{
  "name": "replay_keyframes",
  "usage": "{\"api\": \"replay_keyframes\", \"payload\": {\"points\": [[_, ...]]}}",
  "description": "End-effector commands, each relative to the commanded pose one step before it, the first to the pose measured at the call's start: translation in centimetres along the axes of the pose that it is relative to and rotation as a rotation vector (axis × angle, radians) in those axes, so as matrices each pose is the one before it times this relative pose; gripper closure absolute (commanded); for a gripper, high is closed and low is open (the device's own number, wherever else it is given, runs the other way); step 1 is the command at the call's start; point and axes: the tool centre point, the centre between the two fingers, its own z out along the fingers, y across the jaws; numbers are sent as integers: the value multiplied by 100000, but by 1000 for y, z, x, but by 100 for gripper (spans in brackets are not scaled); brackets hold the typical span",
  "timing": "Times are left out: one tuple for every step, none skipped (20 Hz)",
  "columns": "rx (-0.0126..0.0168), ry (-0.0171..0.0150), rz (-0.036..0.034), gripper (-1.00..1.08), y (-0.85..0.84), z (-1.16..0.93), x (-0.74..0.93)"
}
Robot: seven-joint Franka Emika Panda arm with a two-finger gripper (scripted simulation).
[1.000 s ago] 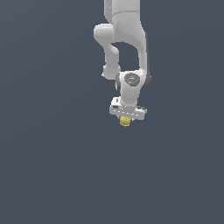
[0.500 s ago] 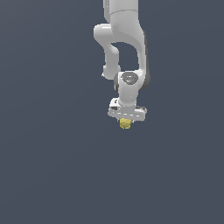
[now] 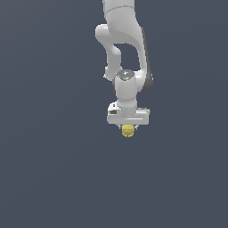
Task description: Pick up the object and move it to a goal position.
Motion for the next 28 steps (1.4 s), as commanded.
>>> {"api": "replay_keyframes", "payload": {"points": [[3154,4328,-2241,108,-155,-833,1698],[1307,1699,-903,108,-75,-320,678],[1307,1695,-901,108,-76,-320,676],[1297,1679,-892,108,-76,-318,670],[1270,1640,-870,108,-75,-311,655],[1238,1596,-846,108,-74,-303,638],[1208,1555,-823,108,-72,-296,622],[1176,1511,-800,108,-70,-288,605],[1146,1471,-777,108,-69,-281,590],[1120,1436,-758,108,-67,-274,576],[1099,1407,-742,108,-66,-269,565],[1080,1382,-728,108,-65,-265,555],[1064,1361,-716,108,-65,-261,547],[1050,1343,-706,108,-64,-258,540],[1039,1328,-697,108,-63,-255,534],[1032,1318,-691,108,-63,-255,530],[1024,1308,-685,108,-62,-252,527],[1020,1303,-682,108,-62,-252,525],[1017,1300,-679,108,-62,-251,524],[1016,1299,-678,108,-62,-252,524],[1019,1302,-679,108,-62,-253,525],[1020,1305,-680,108,-62,-253,526],[1024,1311,-682,108,-62,-254,529],[1031,1320,-687,108,-62,-257,532],[1039,1331,-692,108,-62,-259,537],[1049,1344,-699,108,-63,-262,542],[1059,1358,-705,108,-63,-264,548],[1072,1374,-714,108,-63,-267,555]]}}
